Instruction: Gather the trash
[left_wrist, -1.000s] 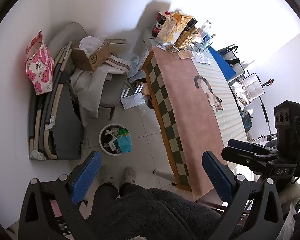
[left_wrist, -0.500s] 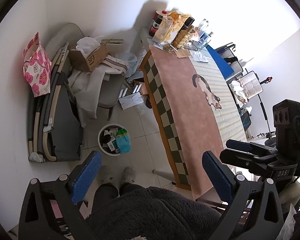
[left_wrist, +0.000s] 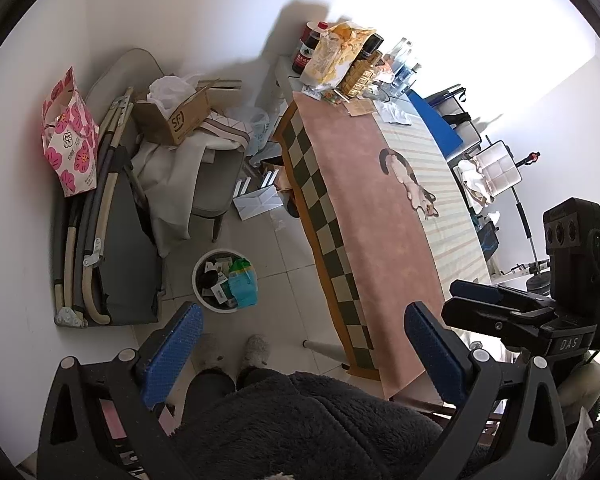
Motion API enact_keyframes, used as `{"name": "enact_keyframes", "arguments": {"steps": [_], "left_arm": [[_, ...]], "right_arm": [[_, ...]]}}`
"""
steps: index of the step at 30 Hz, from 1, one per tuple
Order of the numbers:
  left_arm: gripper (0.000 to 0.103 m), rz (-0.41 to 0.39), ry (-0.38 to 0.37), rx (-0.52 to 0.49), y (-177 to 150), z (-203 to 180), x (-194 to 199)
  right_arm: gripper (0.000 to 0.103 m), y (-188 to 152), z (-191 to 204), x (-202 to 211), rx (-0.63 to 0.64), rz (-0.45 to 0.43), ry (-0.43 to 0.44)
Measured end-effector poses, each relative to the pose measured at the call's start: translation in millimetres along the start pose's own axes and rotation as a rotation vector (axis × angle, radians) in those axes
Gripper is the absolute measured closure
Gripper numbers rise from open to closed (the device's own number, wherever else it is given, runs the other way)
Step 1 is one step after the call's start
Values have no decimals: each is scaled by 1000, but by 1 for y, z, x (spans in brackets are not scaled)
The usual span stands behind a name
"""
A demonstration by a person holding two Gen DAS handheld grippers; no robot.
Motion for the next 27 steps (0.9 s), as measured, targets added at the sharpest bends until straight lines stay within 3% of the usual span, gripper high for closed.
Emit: {"name": "enact_keyframes", "arguments": {"steps": [27], "left_arm": [[0, -5, -12, -17, 3, -4, 5]], "right_arm": [[0, -5, 0, 3, -7, -12, 8]]}}
Point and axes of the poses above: each gripper's, at about its wrist camera, not at the fingertips, and x roughly against the way its jaws point, z to its left, y to its top, the point moved 6 cm from there along -x, roughly the way its jaws point, and after that the axes turned 13 degrees about z, right-handed, at the moved point
